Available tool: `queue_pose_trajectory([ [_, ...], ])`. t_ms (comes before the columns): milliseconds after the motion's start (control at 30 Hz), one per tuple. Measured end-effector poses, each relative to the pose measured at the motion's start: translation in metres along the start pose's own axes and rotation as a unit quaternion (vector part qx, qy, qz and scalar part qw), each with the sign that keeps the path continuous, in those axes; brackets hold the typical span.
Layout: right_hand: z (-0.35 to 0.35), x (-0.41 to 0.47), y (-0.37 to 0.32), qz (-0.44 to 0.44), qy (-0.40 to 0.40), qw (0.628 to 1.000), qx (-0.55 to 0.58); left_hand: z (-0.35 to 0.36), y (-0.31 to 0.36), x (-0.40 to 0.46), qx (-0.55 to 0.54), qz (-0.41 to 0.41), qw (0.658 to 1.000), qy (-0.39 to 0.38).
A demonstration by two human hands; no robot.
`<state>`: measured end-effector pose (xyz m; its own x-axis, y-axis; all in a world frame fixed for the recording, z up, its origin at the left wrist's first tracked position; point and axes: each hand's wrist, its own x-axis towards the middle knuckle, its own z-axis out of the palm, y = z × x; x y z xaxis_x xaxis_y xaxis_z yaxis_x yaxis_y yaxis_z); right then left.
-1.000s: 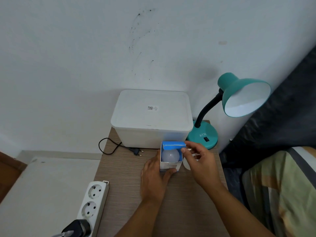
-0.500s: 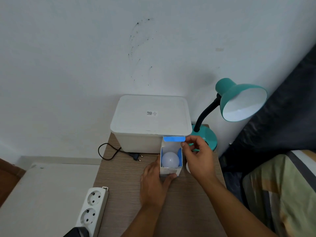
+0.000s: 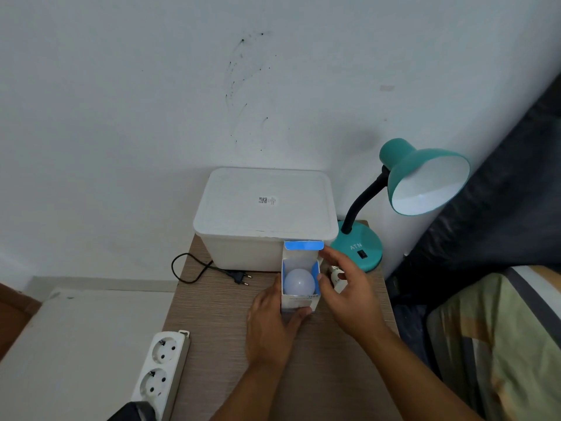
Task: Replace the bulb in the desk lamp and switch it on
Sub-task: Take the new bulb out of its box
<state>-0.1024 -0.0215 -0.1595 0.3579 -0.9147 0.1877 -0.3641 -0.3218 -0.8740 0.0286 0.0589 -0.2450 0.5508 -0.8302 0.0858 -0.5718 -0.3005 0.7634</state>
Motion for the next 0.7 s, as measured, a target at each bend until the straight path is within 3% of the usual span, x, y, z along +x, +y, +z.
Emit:
queue_pose_trajectory([
  [233, -0.003, -0.002, 0.003, -0.003, -0.024, 0.998, -0.059, -0.002, 0.001, 0.000, -0.008, -0.016, 0.999, -0.029],
  [467, 0.003, -0.007, 0.001, -0.008, -0.029, 0.996, -0.083, -0.019, 0.006, 0.002, -0.123, 0.007, 0.990, -0.075],
  [700, 0.006, -0.009, -0.003, -0.005, -0.032, 0.996, -0.088, -0.046, 0.015, 0.005, -0.105, 0.064, 0.992, -0.032],
])
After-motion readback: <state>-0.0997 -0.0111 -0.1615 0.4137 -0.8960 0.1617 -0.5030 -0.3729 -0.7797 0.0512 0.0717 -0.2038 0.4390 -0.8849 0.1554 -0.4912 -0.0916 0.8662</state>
